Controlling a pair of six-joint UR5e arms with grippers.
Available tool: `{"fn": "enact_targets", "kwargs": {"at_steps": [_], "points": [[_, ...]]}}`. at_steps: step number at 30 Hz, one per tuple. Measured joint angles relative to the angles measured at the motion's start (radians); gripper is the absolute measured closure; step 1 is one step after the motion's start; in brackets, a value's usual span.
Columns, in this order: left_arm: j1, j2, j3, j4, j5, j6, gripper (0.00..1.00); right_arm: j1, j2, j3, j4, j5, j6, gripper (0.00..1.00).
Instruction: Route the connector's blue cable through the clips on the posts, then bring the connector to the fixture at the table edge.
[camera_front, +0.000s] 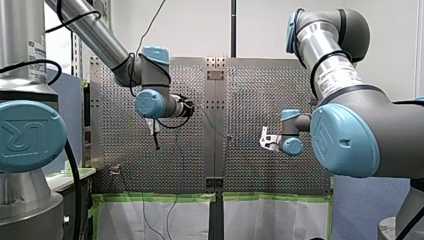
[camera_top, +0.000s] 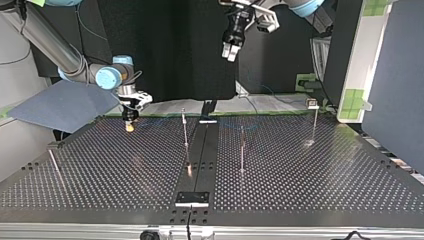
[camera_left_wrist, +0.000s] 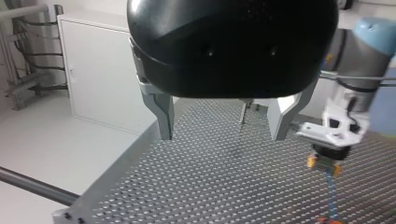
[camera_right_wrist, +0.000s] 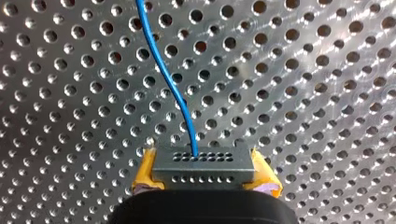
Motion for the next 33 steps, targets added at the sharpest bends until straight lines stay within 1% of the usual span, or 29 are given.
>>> {"fn": "enact_targets", "kwargs": {"at_steps": [4, 9, 14, 17, 21, 25, 33], "points": [[0.002, -0.024, -0.035, 0.033, 0.026, -0.018, 0.00, -0.005, -0.005, -0.006, 0.007, 0.023, 0.000, 1.00], [0.005, -0.058, -0.060, 0.068, 0.051, -0.022, 0.00, -0.009, -0.039, -0.008, 0.040, 0.064, 0.002, 1.00], [0.005, -0.100, -0.064, 0.084, 0.057, -0.019, 0.00, -0.001, -0.078, -0.009, 0.055, 0.105, 0.005, 1.00], [0.005, -0.120, -0.064, 0.087, 0.057, -0.016, 0.00, 0.004, -0.104, -0.009, 0.063, 0.122, 0.006, 1.00], [0.005, -0.129, -0.064, 0.088, 0.058, -0.012, 0.00, 0.005, -0.135, -0.010, 0.084, 0.127, 0.007, 1.00], [0.005, -0.130, -0.065, 0.088, 0.058, -0.011, 0.00, 0.002, -0.166, -0.012, 0.113, 0.130, 0.007, 1.00], [0.005, -0.130, -0.064, 0.088, 0.058, -0.010, 0.00, -0.003, -0.242, -0.036, 0.188, 0.148, 0.002, 1.00]]}}
